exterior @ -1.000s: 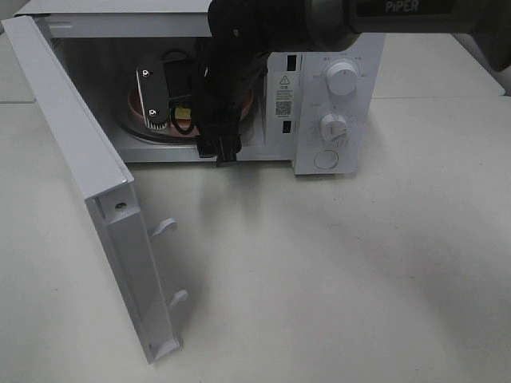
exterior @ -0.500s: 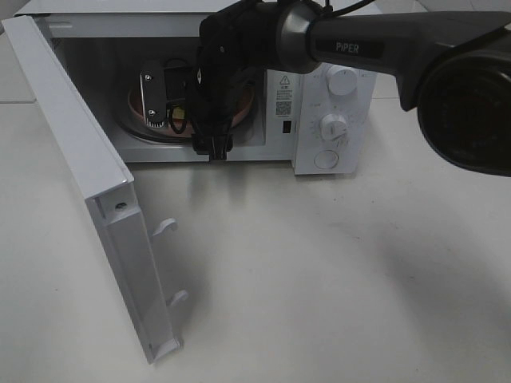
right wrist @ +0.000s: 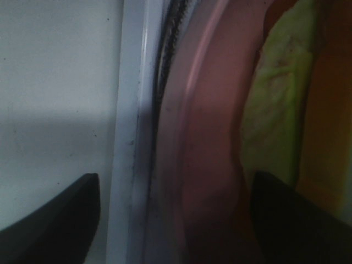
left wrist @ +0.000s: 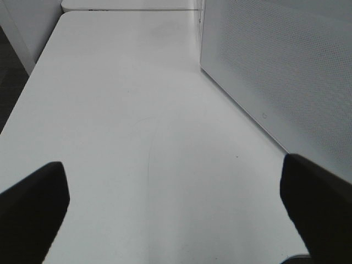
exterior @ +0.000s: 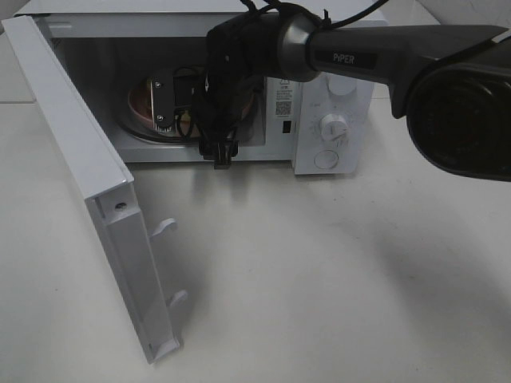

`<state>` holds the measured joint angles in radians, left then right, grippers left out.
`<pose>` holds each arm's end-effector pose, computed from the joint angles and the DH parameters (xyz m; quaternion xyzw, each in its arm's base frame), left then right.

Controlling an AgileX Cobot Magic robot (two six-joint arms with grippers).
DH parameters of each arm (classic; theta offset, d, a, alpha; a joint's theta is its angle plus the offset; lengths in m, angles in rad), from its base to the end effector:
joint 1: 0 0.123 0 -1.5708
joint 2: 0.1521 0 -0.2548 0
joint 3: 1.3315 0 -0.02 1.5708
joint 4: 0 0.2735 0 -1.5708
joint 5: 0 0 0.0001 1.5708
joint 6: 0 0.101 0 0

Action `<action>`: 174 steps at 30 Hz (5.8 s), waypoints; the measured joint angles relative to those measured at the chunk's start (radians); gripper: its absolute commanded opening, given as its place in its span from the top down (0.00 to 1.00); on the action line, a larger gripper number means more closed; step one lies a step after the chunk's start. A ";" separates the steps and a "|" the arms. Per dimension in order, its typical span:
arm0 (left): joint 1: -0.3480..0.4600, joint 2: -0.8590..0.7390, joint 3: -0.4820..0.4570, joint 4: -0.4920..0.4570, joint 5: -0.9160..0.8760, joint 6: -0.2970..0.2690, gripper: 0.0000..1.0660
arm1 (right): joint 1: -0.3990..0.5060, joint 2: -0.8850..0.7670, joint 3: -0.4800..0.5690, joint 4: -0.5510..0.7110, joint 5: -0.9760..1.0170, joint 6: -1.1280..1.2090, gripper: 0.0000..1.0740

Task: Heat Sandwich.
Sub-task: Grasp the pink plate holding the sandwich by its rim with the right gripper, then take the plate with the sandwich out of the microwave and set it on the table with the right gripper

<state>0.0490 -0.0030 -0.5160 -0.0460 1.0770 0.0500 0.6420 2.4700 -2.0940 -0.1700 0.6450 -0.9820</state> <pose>0.0515 -0.0016 0.2873 0.0017 0.8523 0.0029 0.5230 0.4461 0.3207 0.1104 -0.7200 0.6159 -0.1215 0.2957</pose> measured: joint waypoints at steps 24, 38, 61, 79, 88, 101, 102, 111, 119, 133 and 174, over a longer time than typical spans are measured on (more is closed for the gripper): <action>0.000 0.000 0.000 0.000 0.000 0.000 0.06 | -0.001 -0.036 0.022 0.061 0.047 -0.092 1.00; 0.000 0.000 0.000 0.000 0.000 0.000 0.06 | -0.001 -0.062 0.066 0.078 0.029 -0.135 1.00; 0.000 0.000 0.000 0.000 0.000 0.000 0.06 | 0.023 -0.162 0.223 0.085 -0.040 -0.131 1.00; 0.000 0.000 0.000 0.000 0.000 0.000 0.06 | 0.048 -0.402 0.641 0.002 -0.338 -0.141 1.00; 0.000 0.000 0.000 0.000 0.000 0.000 0.06 | 0.058 -0.514 0.809 -0.002 -0.408 -0.166 1.00; 0.000 0.000 0.000 0.000 0.000 0.000 0.06 | 0.062 -0.671 1.027 -0.013 -0.450 -0.175 1.00; 0.000 0.000 0.000 0.000 0.000 0.000 0.06 | 0.062 -0.684 1.042 -0.013 -0.453 -0.175 1.00; 0.000 0.000 0.000 0.000 0.000 0.000 0.06 | 0.062 -0.793 1.158 -0.013 -0.466 -0.173 1.00; 0.000 0.000 0.000 0.000 0.000 0.000 0.06 | 0.056 -0.910 1.288 -0.051 -0.465 -0.165 1.00; 0.000 0.000 0.000 0.000 0.000 0.000 0.06 | 0.055 -1.142 1.462 -0.122 -0.420 -0.158 0.99; 0.000 0.000 0.000 0.000 0.000 0.000 0.06 | 0.055 -1.681 1.659 -0.214 0.090 0.128 0.98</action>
<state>0.0490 -0.0030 -0.5160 -0.0460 1.0770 0.0500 0.6970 0.7890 -0.4350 -0.3840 0.7350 -0.8540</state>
